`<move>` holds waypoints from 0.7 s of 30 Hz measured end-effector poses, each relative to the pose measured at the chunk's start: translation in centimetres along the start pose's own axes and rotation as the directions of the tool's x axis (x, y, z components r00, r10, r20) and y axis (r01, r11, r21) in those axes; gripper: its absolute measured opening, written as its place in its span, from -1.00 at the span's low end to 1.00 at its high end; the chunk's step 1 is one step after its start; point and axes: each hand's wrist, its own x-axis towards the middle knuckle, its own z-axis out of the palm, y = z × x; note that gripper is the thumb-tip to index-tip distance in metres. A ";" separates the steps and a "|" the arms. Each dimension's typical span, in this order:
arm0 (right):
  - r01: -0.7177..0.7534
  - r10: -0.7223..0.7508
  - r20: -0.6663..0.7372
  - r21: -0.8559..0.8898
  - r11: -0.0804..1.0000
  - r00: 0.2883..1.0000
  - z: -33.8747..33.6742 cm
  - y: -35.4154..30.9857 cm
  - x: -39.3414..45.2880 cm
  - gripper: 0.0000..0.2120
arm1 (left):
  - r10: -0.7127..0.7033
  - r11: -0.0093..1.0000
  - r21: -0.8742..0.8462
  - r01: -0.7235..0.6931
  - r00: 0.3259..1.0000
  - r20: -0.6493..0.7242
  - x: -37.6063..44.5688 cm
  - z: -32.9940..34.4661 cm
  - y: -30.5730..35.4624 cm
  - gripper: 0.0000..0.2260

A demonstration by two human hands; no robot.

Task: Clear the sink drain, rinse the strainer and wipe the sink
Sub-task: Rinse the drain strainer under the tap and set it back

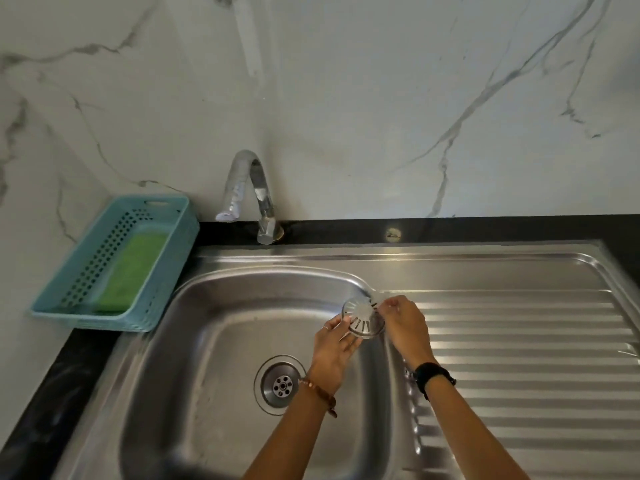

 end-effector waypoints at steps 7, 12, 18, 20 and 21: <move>0.289 -0.316 0.184 0.160 0.944 0.931 8.6 -10.6 1.0 -0.74 | 0.044 0.987 -0.149 -0.057 0.995 -0.087 0.1 -8.5 7.0 -0.88; 0.451 -0.379 0.322 -0.188 0.872 0.867 15.4 -16.2 3.8 -0.41 | 0.053 0.995 -0.087 -0.051 0.999 0.014 0.0 -11.5 11.4 -0.89; 0.588 -0.471 0.359 -0.389 0.709 0.806 16.6 -15.0 5.2 -0.43 | 0.013 1.000 0.013 -0.015 0.993 0.119 1.4 -13.1 13.1 -0.93; 0.550 -0.475 0.282 -0.362 0.752 0.834 15.8 -14.3 4.5 -0.48 | 0.004 1.000 0.027 -0.007 0.994 0.106 1.6 -13.7 12.9 -0.93; 0.503 -0.459 0.206 -0.357 0.787 0.864 15.5 -13.6 3.6 -0.54 | -0.006 0.999 0.032 0.003 0.995 0.098 1.7 -14.1 12.7 -0.93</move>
